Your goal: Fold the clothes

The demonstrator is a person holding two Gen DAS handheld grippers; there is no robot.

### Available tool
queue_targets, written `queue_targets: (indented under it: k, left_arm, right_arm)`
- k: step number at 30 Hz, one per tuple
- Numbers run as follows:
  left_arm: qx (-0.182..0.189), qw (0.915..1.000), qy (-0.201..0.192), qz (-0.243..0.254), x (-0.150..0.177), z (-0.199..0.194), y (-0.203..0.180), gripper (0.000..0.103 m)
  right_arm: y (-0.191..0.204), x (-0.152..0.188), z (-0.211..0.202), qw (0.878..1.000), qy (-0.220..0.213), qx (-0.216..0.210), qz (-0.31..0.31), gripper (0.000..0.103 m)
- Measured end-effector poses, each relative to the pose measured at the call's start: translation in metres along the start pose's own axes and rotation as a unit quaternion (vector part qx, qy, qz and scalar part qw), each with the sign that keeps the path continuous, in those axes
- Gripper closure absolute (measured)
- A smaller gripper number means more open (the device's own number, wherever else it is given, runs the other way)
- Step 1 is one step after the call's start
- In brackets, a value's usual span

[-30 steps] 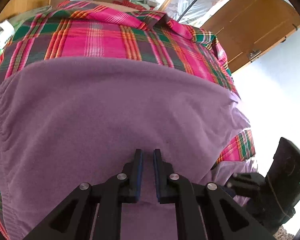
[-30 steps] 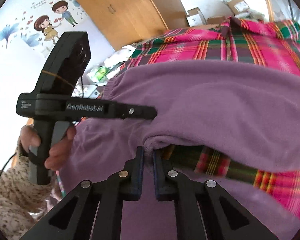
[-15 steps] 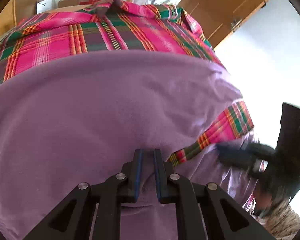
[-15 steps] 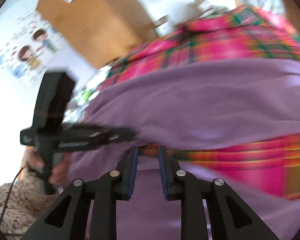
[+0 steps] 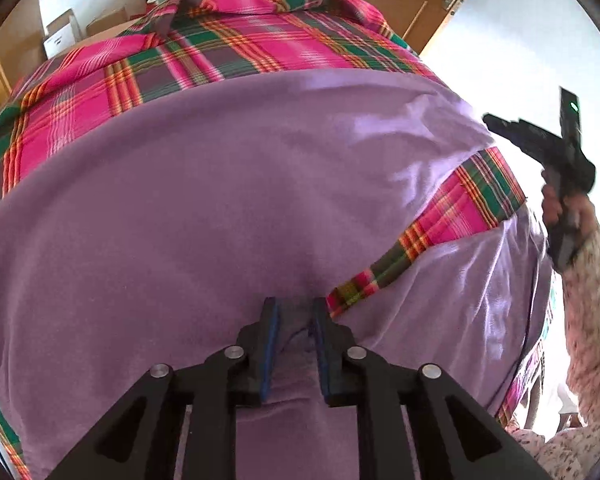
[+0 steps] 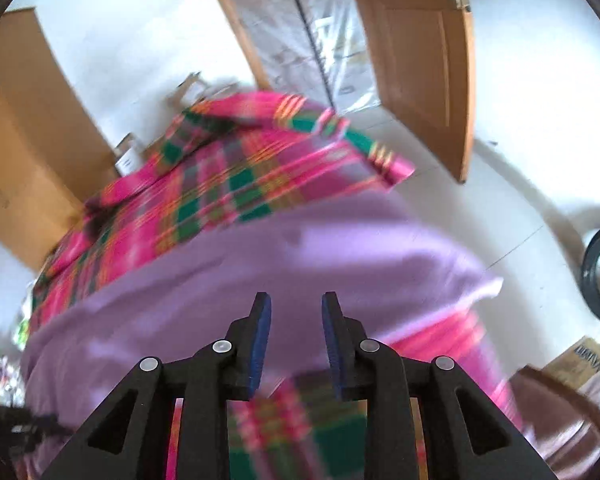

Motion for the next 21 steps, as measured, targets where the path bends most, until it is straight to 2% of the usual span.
queue_targets:
  k: [5,10,18,21]
  left_arm:
    - [0.045,0.9983,-0.022,-0.029,-0.017,-0.003,-0.006,0.086]
    - [0.050,0.9976,-0.021,-0.043,-0.031,0.006,-0.003,0.086]
    - [0.053,0.9974,-0.011,-0.047,-0.038,0.018,-0.005,0.086]
    - [0.056,0.9971,-0.011,-0.050,-0.041,0.021,-0.006,0.086]
  right_arm:
    - [-0.042,-0.045,0.018,0.998,-0.017,0.034,0.040,0.068]
    - [-0.057,-0.055,0.049,0.998,0.022,0.053,0.028,0.068]
    - [-0.064,-0.055,0.059,0.998,0.024,0.050,0.032,0.068]
    - [-0.065,-0.056,0.059,0.998,0.015,0.063,0.025,0.077]
Point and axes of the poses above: each gripper's, at about its wrist camera, not at the fingertips, and z roughly the way its jaws point, y to its left, x to its underside, the point moved 10 cm from there along z, roughly the way its jaws point, and after that the axes turned 2 degrees about x, right-handed, at the moved point
